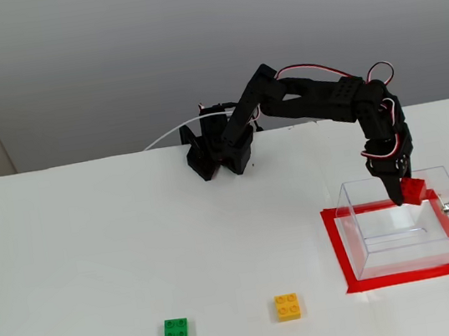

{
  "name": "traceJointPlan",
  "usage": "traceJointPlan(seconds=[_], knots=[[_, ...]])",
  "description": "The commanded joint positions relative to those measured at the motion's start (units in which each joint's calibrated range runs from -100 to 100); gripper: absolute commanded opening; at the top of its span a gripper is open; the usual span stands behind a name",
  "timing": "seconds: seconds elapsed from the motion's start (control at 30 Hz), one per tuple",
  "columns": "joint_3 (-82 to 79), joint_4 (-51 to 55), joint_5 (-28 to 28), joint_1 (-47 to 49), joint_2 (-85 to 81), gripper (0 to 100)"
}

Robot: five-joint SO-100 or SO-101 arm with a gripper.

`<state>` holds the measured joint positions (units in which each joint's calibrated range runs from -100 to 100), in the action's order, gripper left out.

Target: Pick the red lego brick and place it into the transparent box

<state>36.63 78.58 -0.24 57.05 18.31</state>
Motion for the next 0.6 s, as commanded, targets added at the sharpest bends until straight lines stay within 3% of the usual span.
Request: traceJointPlan(seconds=[0.0,0.27,0.43,0.57], knots=[[1.6,-0.5,-0.2,-0.3,-0.3,8],[1.5,0.0,-0.1,-0.1,-0.3,8],[1.5,0.2,-0.1,-0.2,-0.3,22],[1.5,0.1,-0.1,-0.3,-0.4,25]])
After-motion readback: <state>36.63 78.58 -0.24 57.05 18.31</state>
